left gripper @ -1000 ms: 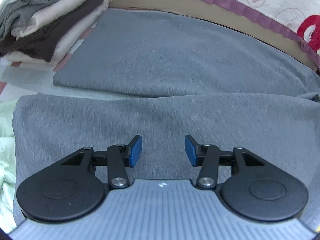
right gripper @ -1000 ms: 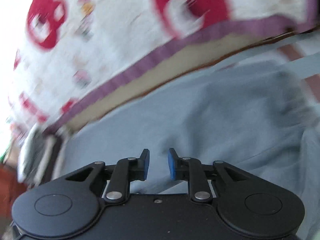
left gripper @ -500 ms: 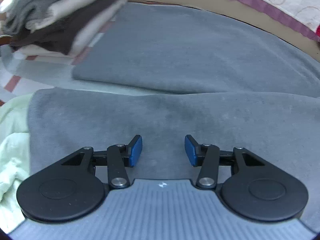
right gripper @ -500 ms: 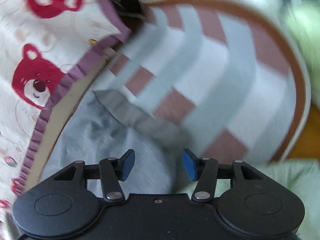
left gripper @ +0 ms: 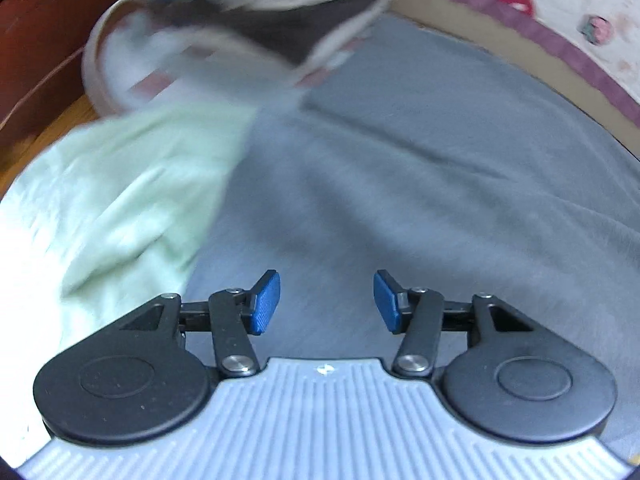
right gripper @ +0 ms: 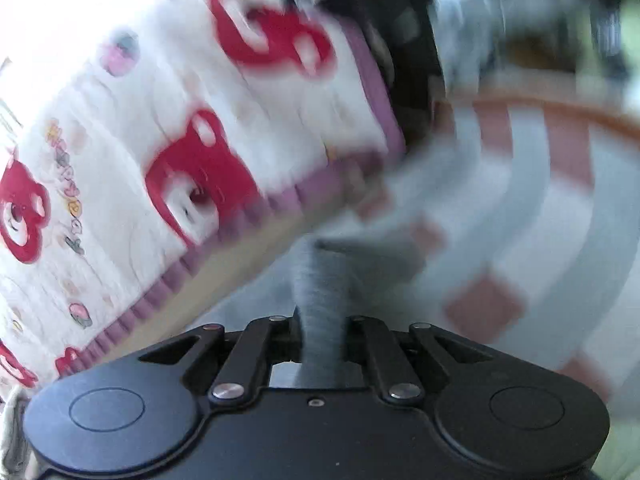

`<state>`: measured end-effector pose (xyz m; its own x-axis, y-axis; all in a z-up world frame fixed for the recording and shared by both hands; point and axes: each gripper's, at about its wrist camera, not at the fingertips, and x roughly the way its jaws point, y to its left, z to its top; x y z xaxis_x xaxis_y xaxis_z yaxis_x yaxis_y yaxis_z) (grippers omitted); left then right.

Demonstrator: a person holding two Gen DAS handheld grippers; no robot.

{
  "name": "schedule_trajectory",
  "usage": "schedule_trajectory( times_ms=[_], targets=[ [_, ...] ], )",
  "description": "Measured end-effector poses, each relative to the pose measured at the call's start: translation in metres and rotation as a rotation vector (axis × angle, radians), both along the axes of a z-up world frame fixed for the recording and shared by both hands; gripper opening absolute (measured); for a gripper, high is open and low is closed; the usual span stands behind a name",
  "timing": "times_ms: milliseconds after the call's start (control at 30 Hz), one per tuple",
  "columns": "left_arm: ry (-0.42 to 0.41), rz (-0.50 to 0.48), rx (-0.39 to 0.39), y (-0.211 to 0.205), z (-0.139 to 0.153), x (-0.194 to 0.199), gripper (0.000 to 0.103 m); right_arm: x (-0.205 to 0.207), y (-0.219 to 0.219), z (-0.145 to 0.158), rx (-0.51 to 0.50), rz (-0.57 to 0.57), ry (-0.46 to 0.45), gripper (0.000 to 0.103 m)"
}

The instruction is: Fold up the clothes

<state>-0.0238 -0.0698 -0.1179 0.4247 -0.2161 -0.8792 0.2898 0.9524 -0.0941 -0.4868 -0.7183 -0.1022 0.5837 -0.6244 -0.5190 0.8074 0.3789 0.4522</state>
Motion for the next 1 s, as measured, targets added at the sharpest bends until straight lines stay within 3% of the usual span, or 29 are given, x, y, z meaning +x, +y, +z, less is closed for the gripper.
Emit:
schedule_trajectory(
  times_ms=[67, 167, 267, 467, 533, 667, 833, 1000],
  targets=[
    [0.051, 0.054, -0.02, 0.021, -0.006, -0.004, 0.051, 0.005, -0.001, -0.012, -0.011, -0.012, 0.221, 0.007],
    [0.127, 0.135, -0.05, 0.052, -0.015, -0.009, 0.051, 0.01, 0.001, -0.029, 0.056, -0.017, 0.31, 0.007],
    [0.203, 0.217, -0.081, 0.084, -0.025, -0.014, 0.051, 0.011, 0.01, -0.033, 0.05, -0.031, 0.309, 0.007],
    [0.154, 0.262, -0.114, 0.101, -0.021, -0.023, 0.051, 0.017, 0.006, -0.043, 0.085, -0.056, 0.318, 0.009],
    [0.106, 0.206, -0.047, 0.097, -0.017, -0.025, 0.055, 0.018, 0.006, -0.046, 0.085, -0.054, 0.328, 0.01],
    [0.159, 0.116, -0.005, 0.093, -0.026, -0.02, 0.055, 0.017, 0.004, -0.055, 0.097, -0.042, 0.371, 0.013],
    [0.203, 0.152, -0.061, 0.097, -0.039, -0.015, 0.06, 0.024, -0.001, -0.066, 0.148, -0.067, 0.386, 0.017],
    [0.175, 0.126, 0.008, 0.091, -0.045, -0.016, 0.062, 0.033, -0.005, -0.074, 0.158, -0.057, 0.413, 0.018]
  ],
)
